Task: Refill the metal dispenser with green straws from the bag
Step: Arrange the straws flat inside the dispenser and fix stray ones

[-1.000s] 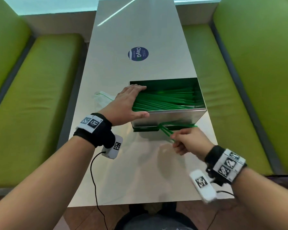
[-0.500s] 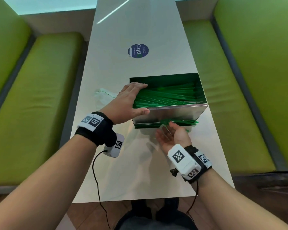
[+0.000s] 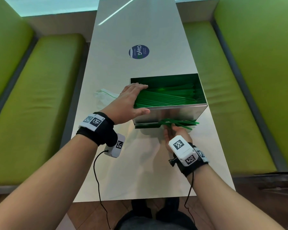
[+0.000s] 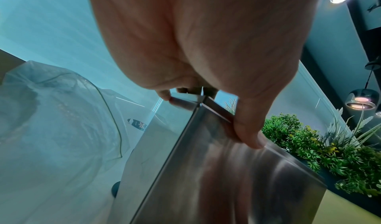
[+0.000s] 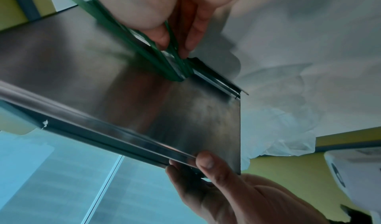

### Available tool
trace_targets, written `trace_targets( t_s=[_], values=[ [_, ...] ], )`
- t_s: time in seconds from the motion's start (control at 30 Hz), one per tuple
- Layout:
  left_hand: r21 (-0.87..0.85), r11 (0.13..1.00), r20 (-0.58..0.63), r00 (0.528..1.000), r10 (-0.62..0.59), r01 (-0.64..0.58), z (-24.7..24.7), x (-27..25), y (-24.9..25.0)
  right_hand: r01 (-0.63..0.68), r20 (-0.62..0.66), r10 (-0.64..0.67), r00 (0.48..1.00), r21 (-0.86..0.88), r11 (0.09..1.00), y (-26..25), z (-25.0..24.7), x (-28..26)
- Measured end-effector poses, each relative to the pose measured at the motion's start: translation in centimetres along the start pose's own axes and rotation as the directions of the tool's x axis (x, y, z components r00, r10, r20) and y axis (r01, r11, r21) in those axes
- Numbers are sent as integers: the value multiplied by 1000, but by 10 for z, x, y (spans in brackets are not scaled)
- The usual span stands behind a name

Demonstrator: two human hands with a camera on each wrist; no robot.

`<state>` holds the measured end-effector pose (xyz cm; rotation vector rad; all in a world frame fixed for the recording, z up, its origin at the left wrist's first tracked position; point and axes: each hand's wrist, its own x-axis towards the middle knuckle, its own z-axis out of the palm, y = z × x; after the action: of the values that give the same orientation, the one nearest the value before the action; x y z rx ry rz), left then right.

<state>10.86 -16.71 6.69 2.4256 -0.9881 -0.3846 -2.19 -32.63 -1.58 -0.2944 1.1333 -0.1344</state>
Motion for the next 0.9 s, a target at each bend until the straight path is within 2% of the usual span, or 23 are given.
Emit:
trace_targets(
  t_s=[0.3,0.5,0.63,0.9],
  values=[
    [-9,1000,-4,1000,-1,1,2,0,-1,20,-11,-19,1000,32,999,-1,-6,-14],
    [-6,1000,-3,1000,5,-5,3,1,-5,68,-82,-68,994,-3,998,-12,-22,-13],
    [-8,1000,-9,1000,6,-6,5,1,-5,97,-62,-95,994,25,995,-19,-21,-16],
    [-10,1000,-9,1000,10,-10,6,2,-7,154,-51,-156,986,-37,987,-25,-10,-20]
  ],
)
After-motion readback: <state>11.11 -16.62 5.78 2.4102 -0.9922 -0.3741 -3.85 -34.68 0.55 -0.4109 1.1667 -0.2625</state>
